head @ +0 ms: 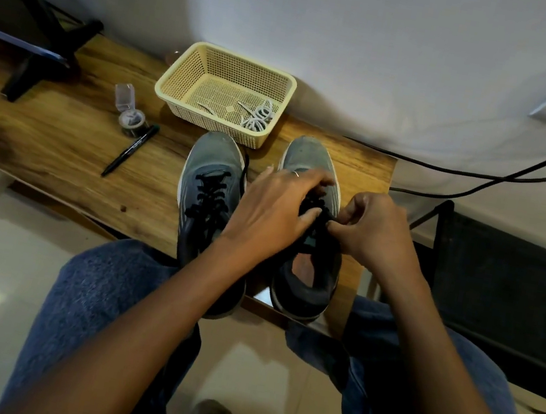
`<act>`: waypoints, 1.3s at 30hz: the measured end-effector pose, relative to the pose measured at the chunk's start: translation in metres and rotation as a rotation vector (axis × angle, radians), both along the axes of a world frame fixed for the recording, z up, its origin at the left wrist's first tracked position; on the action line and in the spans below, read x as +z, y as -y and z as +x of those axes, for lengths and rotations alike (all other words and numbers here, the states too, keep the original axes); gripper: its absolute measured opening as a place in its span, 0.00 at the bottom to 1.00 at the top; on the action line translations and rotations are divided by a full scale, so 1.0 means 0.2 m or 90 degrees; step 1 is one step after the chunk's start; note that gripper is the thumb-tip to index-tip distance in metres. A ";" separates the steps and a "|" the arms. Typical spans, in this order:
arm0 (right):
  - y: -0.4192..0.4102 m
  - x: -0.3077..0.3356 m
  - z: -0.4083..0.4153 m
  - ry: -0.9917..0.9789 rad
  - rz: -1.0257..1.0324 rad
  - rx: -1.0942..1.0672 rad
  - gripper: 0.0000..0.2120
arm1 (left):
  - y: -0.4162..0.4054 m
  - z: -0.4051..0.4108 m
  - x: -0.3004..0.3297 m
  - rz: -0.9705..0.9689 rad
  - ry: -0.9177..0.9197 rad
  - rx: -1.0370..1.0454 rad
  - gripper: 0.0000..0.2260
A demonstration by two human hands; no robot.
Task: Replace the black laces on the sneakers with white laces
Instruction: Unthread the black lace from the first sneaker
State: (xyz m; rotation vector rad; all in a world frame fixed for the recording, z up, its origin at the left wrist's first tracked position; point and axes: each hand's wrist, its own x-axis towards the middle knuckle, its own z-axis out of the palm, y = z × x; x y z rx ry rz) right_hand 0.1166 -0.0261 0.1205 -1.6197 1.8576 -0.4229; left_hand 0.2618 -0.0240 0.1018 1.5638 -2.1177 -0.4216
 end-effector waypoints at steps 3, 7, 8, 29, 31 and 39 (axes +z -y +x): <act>-0.01 -0.01 0.01 -0.019 -0.013 0.007 0.07 | 0.01 0.01 -0.02 0.023 0.091 -0.043 0.19; -0.02 -0.02 0.01 -0.036 -0.049 0.033 0.06 | 0.01 0.01 -0.01 0.043 0.133 -0.048 0.17; -0.02 -0.02 0.01 -0.030 -0.058 0.042 0.06 | 0.01 0.01 -0.01 0.041 0.137 -0.044 0.18; -0.03 -0.01 0.01 0.003 -0.036 0.040 0.13 | 0.00 0.00 0.05 0.025 0.099 0.077 0.06; -0.03 -0.01 0.01 0.005 -0.036 0.027 0.13 | 0.01 0.03 0.06 0.032 0.064 0.125 0.05; -0.03 -0.03 0.01 -0.019 -0.039 0.015 0.13 | -0.01 0.07 0.04 0.140 -0.029 0.052 0.10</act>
